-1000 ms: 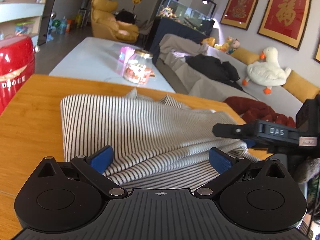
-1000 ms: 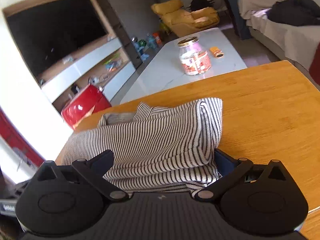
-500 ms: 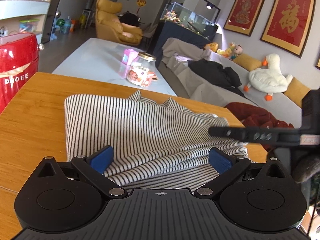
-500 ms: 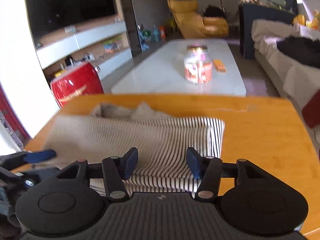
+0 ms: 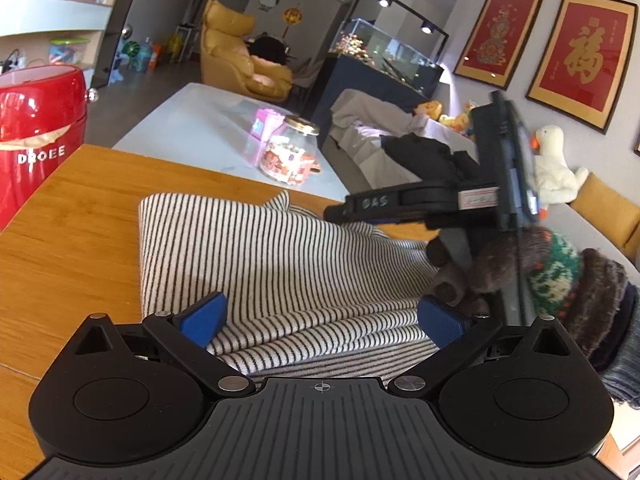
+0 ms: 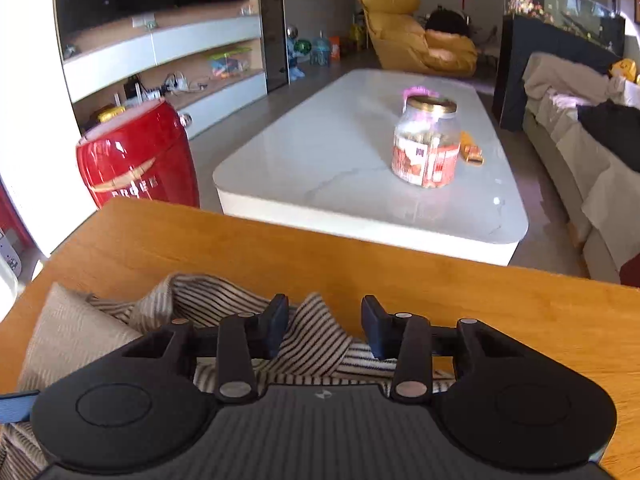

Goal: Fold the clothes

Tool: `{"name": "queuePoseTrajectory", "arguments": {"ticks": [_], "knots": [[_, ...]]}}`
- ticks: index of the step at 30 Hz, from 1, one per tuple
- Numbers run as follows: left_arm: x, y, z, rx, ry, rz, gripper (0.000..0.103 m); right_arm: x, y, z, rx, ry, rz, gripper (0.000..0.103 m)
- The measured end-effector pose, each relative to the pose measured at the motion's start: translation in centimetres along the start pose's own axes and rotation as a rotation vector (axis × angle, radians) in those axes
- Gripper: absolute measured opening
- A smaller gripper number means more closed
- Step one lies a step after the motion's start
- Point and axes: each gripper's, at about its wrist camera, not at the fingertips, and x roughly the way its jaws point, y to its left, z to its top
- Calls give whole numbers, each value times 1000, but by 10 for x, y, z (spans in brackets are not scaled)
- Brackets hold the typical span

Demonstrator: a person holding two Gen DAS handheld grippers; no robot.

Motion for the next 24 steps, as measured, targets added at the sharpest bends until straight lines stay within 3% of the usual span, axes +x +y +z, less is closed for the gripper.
{"name": "queuePoseTrajectory", "arguments": {"ticks": [3, 6, 9, 12, 15, 19, 22, 24], "knots": [[-5, 5, 2, -37, -33, 16, 103, -6, 2, 0, -16, -2, 15, 6], [-31, 17, 13, -120, -49, 21, 103, -53, 6, -1, -45, -85, 77, 5], [-70, 30, 33, -159, -103, 20, 103, -130, 7, -15, -92, -175, 201, 5], [-99, 32, 54, -120, -177, 73, 103, -179, 7, -52, -121, -162, 268, 4], [-106, 27, 65, -119, -189, 68, 103, -187, 12, -95, -136, -75, 291, 4], [-94, 13, 65, -90, -149, 50, 103, -185, 18, -140, -149, 21, 306, 0], [-72, 2, 58, -24, -94, 71, 103, -185, 22, -154, -164, 42, 297, 0], [-55, 0, 56, -16, -61, 108, 103, -193, 24, -150, -198, 6, 283, 0]]}}
